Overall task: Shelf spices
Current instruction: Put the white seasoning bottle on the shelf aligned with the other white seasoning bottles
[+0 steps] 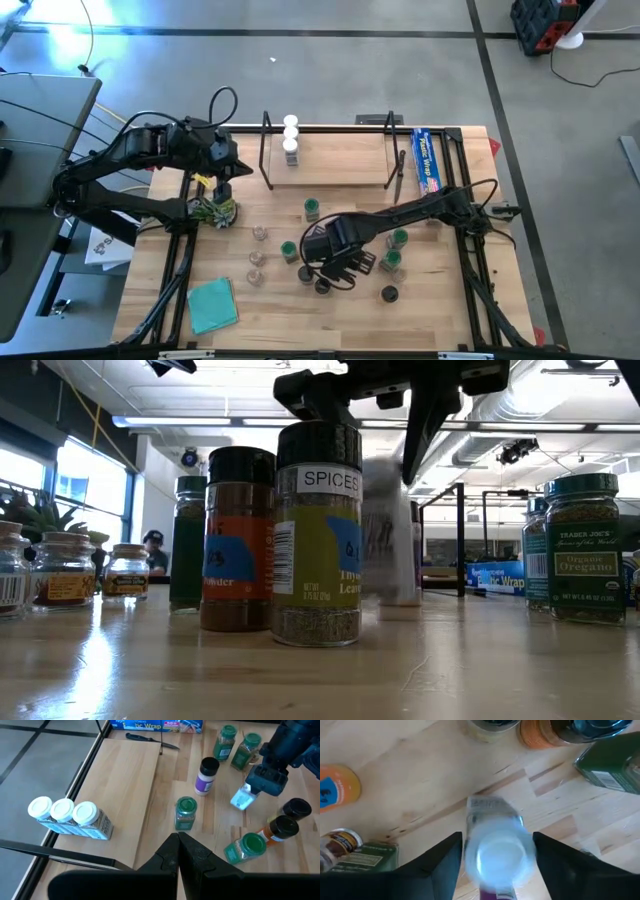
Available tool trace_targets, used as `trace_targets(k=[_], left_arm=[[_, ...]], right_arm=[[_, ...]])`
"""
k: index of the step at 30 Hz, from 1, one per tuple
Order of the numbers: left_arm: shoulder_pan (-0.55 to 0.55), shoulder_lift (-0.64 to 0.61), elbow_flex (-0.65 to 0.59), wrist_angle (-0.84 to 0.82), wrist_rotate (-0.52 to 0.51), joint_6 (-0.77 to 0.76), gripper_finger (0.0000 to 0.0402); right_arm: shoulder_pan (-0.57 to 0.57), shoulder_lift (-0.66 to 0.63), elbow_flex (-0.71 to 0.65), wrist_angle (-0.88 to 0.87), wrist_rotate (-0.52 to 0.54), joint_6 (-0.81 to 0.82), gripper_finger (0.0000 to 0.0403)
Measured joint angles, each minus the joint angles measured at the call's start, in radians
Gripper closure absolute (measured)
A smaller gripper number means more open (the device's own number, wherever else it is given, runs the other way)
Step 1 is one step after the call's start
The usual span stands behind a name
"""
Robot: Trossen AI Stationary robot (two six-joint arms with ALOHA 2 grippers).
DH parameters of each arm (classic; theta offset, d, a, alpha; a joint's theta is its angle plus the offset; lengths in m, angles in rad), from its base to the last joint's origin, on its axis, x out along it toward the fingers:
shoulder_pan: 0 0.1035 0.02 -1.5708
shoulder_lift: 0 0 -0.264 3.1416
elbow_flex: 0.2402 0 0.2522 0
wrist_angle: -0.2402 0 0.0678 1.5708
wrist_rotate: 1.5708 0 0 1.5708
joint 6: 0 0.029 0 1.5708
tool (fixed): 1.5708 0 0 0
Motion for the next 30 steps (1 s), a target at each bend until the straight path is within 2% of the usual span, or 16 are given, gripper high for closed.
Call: trace_targets(k=[6,10,13,16,18,21,26,30], left_arm=[[0.000,0.000,0.000,0.000,-0.001,0.001,0.0401],[0.000,0.000,0.000,0.000,-0.001,0.001,0.0401],[0.000,0.000,0.000,-0.001,-0.002,0.001,0.0401],[0.000,0.000,0.000,-0.001,-0.007,0.001,0.0401],[0.000,0.000,0.000,-0.001,-0.031,0.001,0.0401],[0.000,-0.003,-0.009,0.002,-0.066,0.009,0.0401],[0.000,-0.028,-0.077,0.009,-0.136,0.051,0.0401],[0.000,-0.048,-0.136,0.017,-0.141,0.038,0.0401]], right_arm=[[0.003,0.000,0.000,-0.001,0.012,0.034,0.0157],[0.019,-0.016,0.000,-0.032,0.130,0.175,0.0157],[0.023,-0.077,0.000,-0.091,0.129,0.350,0.0158],[0.011,-0.146,0.001,-0.140,0.040,0.606,0.0158],[0.003,-0.181,-0.028,-0.102,-0.004,0.789,0.0158],[0.008,-0.229,-0.153,0.009,0.009,1.051,0.0158],[0.022,-0.273,-0.340,0.128,-0.007,1.259,0.0158],[0.031,-0.284,-0.410,0.279,0.028,1.366,0.0158]])
